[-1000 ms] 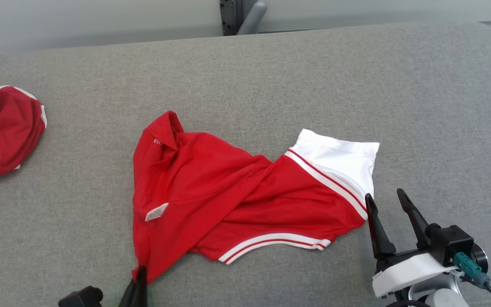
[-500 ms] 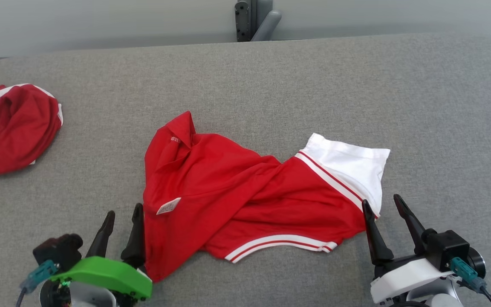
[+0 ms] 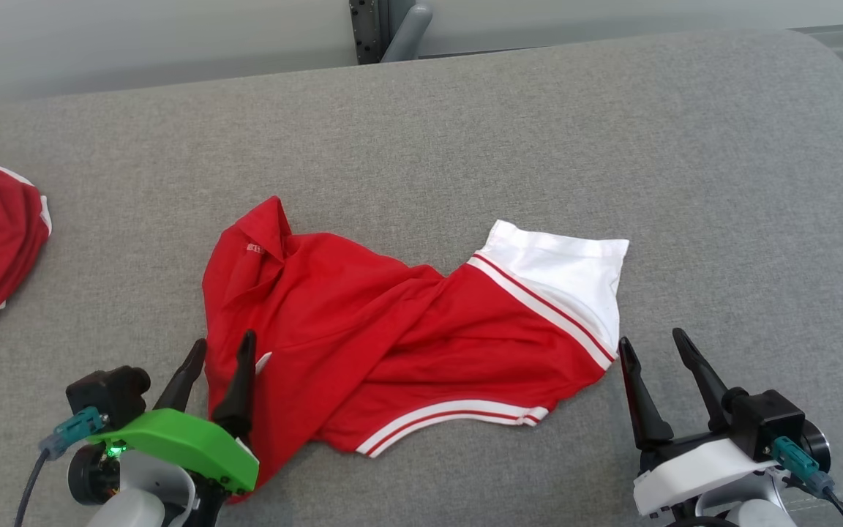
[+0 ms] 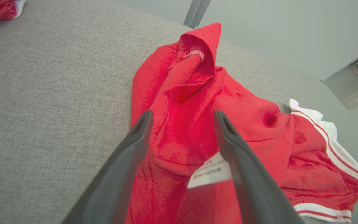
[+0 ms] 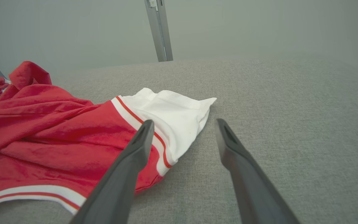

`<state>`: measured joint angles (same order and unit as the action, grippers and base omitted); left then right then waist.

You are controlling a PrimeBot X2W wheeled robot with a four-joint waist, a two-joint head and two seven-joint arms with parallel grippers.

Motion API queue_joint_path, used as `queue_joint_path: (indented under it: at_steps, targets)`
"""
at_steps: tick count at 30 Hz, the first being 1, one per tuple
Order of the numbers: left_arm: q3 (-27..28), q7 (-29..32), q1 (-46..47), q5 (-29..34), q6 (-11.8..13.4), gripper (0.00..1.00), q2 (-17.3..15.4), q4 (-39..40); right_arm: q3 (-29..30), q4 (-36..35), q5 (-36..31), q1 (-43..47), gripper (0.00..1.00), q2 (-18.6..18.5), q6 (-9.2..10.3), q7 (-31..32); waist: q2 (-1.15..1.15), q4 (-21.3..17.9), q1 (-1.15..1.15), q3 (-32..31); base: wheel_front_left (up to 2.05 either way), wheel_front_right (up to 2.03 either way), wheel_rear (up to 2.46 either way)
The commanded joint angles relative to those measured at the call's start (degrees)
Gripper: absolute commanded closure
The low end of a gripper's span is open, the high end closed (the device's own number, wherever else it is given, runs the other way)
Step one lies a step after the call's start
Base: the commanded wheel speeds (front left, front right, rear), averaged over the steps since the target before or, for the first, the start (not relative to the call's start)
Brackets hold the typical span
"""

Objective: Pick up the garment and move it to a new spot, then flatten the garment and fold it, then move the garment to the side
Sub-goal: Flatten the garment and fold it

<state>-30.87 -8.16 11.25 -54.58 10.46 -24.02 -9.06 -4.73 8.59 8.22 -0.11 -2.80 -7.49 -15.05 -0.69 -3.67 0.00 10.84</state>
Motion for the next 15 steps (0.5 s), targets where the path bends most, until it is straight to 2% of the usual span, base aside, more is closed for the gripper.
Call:
queue_joint_path:
  at_steps: [1,4,8,12,15]
  targets:
    - [0.39,0.03,-1.11,-0.79,-0.57,0.0,-0.67,1.05,0.08,-0.07,-0.05,0.64,0.0,-0.15,0.0,-0.2,0.69,-0.36,0.0,-0.07,0.0,0.0,0.0]
    - [0.43,1.11,-3.91,-2.31,-1.38,0.0,-1.99,5.62,0.11,0.02,-0.16,0.9,0.0,-0.17,0.01,-0.2,0.69,-0.69,0.0,-0.36,0.0,0.0,0.0]
    - [-0.2,2.52,-7.04,-2.71,-0.51,0.0,-3.6,10.22,0.32,0.02,-0.37,0.98,0.0,-0.16,0.0,-0.2,0.69,-0.37,0.0,-0.72,0.0,0.0,0.0]
    - [0.02,2.57,-7.28,-2.69,0.59,0.0,-3.42,9.59,-0.23,0.28,-0.84,0.49,0.0,-0.18,0.0,-0.2,0.69,0.28,0.0,-1.18,0.0,0.0,0.0]
    - [-0.29,3.12,-6.22,-3.7,-0.42,0.0,-2.63,7.91,-0.37,0.56,-1.1,0.1,0.0,-0.17,0.0,-0.2,0.69,0.49,0.0,-1.71,0.0,0.0,0.0]
